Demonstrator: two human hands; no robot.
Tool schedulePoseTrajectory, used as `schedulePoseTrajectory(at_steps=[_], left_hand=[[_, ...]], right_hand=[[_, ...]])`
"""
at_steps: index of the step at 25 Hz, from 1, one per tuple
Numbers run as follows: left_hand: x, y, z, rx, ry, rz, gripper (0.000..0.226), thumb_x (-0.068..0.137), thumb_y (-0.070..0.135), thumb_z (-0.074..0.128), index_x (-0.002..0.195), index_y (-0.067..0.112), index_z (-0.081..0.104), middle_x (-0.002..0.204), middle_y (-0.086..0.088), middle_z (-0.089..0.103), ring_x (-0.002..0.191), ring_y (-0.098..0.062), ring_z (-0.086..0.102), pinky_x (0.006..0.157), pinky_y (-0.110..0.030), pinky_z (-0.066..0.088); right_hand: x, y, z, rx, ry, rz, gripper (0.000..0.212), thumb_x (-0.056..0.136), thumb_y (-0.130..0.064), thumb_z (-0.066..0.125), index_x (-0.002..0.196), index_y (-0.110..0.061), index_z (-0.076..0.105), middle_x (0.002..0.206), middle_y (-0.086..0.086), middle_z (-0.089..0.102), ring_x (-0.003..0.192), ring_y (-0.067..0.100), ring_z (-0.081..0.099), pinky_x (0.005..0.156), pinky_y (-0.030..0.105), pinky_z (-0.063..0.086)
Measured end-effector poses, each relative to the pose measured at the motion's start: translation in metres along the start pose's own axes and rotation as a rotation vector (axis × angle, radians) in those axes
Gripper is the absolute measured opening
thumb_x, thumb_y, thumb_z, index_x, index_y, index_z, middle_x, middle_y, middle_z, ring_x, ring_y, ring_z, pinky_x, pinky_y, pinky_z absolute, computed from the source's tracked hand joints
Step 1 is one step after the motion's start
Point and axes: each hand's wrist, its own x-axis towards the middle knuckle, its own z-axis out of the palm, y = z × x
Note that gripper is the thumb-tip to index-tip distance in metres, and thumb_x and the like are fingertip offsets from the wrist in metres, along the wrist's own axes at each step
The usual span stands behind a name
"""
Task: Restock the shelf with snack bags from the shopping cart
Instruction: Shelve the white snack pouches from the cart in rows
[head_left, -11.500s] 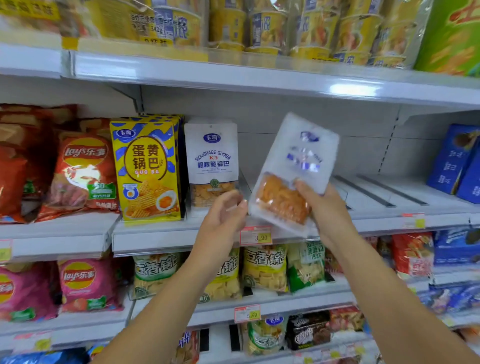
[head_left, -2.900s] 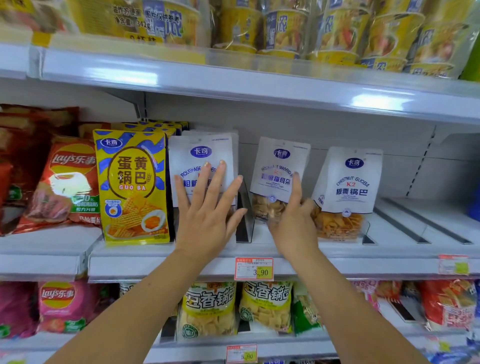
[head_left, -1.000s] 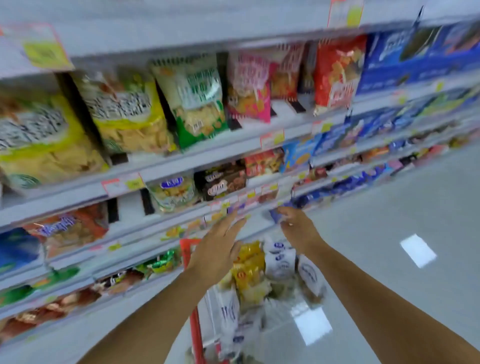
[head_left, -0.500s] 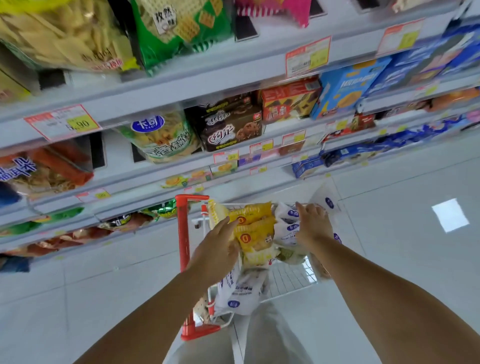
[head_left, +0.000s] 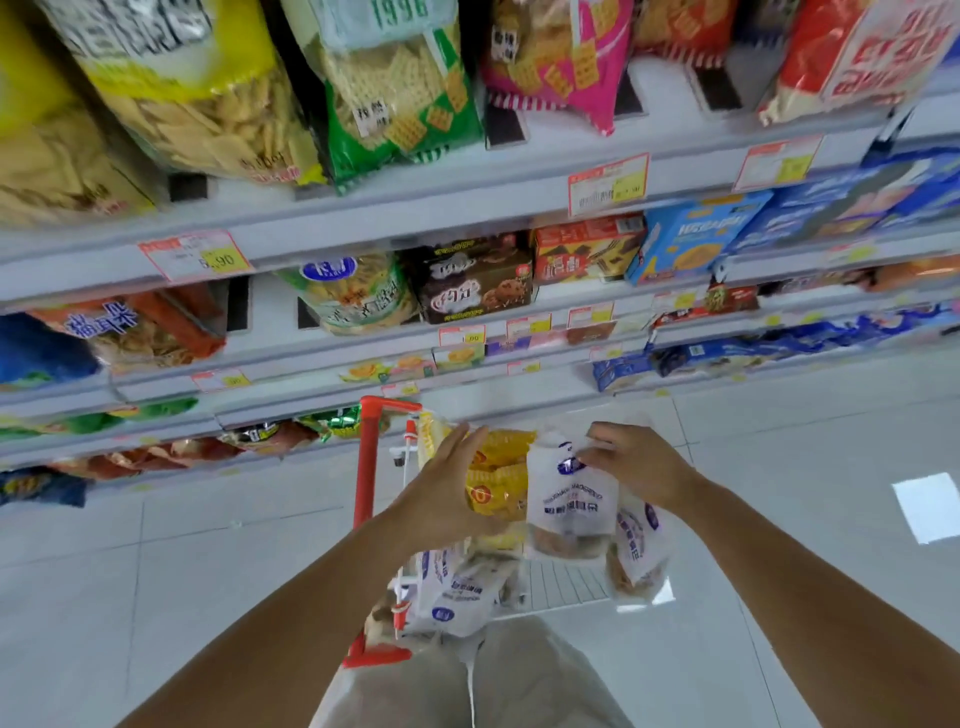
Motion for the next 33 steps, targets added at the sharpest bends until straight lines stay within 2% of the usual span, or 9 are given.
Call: schedulePoseTrajectory(at_steps=[5,9,16,19,22,24,28,30,33], left_hand=[[-0.027,0.035,-0.066,-0.132,-0.182,0.011,0.124,0.061,0.055,0.086,0.152,0.046,0.002,0.161,0.018,0.009,0.148,-0.01,0.015,0.119,-0.037,0.025],[-0.066,0.05,-0.139,-0.414,-0.209,0.16,0.078,0.07,0.037,0.083,0.133,0.047,0.039,0.139,0.018,0.052,0.13,-0.004,0.048,0.107,-0.028,0.043],[-0.127,0.042,-0.202,-0.797,-0.064,0.158,0.049,0.076,0.036,0.073,0.12,0.017,0.066,0.112,-0.009,0.074,0.094,-0.021,0.072,0.076,-0.03,0.057],[-0.15,0.044,-0.209,-0.89,-0.038,0.175,0.03,0.076,0.038,0.067,0.094,0.018,0.079,0.099,-0.011,0.076,0.08,-0.021,0.074,0.065,-0.026,0.057],[-0.164,0.051,-0.22,-0.895,-0.012,0.229,0.027,0.073,0.037,0.065,0.086,0.018,0.08,0.086,-0.008,0.077,0.069,-0.018,0.073,0.059,-0.024,0.054],[-0.172,0.058,-0.232,-0.861,0.028,0.298,0.036,0.072,0.033,0.076,0.101,0.012,0.076,0.091,-0.01,0.077,0.073,-0.021,0.073,0.065,-0.028,0.053],[-0.18,0.076,-0.256,-0.803,0.136,0.384,0.047,0.069,0.035,0.072,0.108,0.009,0.073,0.086,-0.011,0.075,0.068,-0.023,0.071,0.068,-0.031,0.051],[-0.183,0.083,-0.264,-0.787,0.182,0.41,0.047,0.068,0.038,0.074,0.108,0.013,0.074,0.097,-0.013,0.076,0.081,-0.028,0.072,0.077,-0.037,0.053],[-0.19,0.088,-0.263,-0.78,0.202,0.427,0.044,0.071,0.038,0.076,0.108,0.015,0.074,0.1,-0.012,0.076,0.089,-0.03,0.073,0.082,-0.04,0.053]], right_hand=[[-0.038,-0.102,-0.06,0.262,-0.135,-0.09,0.013,0.089,-0.023,0.067,0.101,-0.019,0.066,0.093,-0.012,0.071,0.081,0.007,0.067,0.067,0.016,0.05],[-0.057,-0.189,-0.072,0.435,-0.092,-0.178,0.008,0.092,-0.014,0.062,0.098,-0.012,0.066,0.086,0.0,0.075,0.075,0.015,0.07,0.064,0.027,0.056],[-0.067,-0.302,-0.033,0.584,0.344,-0.184,0.021,0.087,-0.029,0.07,0.098,-0.011,0.067,0.093,0.013,0.074,0.078,0.025,0.07,0.082,0.048,0.057],[-0.078,-0.336,-0.02,0.507,0.534,-0.168,0.028,0.089,-0.033,0.068,0.09,-0.007,0.058,0.09,0.011,0.068,0.072,0.016,0.062,0.07,0.036,0.053],[-0.091,-0.357,-0.024,0.384,0.645,-0.124,0.054,0.092,-0.035,0.063,0.11,0.015,0.056,0.116,0.034,0.057,0.094,0.038,0.061,0.082,0.045,0.047],[-0.098,-0.367,-0.033,0.285,0.663,-0.09,0.067,0.093,-0.046,0.056,0.125,0.013,0.049,0.117,0.028,0.058,0.098,0.034,0.058,0.08,0.042,0.044],[-0.12,-0.387,-0.055,0.302,0.639,-0.092,0.079,0.083,-0.071,0.05,0.135,-0.011,0.049,0.13,0.008,0.056,0.104,0.02,0.053,0.082,0.029,0.037],[-0.139,-0.383,-0.062,0.516,0.449,-0.152,0.1,0.056,-0.089,0.057,0.132,-0.024,0.055,0.13,0.004,0.06,0.108,0.021,0.06,0.094,0.036,0.046],[-0.174,-0.38,-0.058,0.659,0.2,-0.212,0.085,0.048,-0.075,0.077,0.12,-0.033,0.061,0.118,0.0,0.07,0.108,0.024,0.066,0.097,0.044,0.051]])
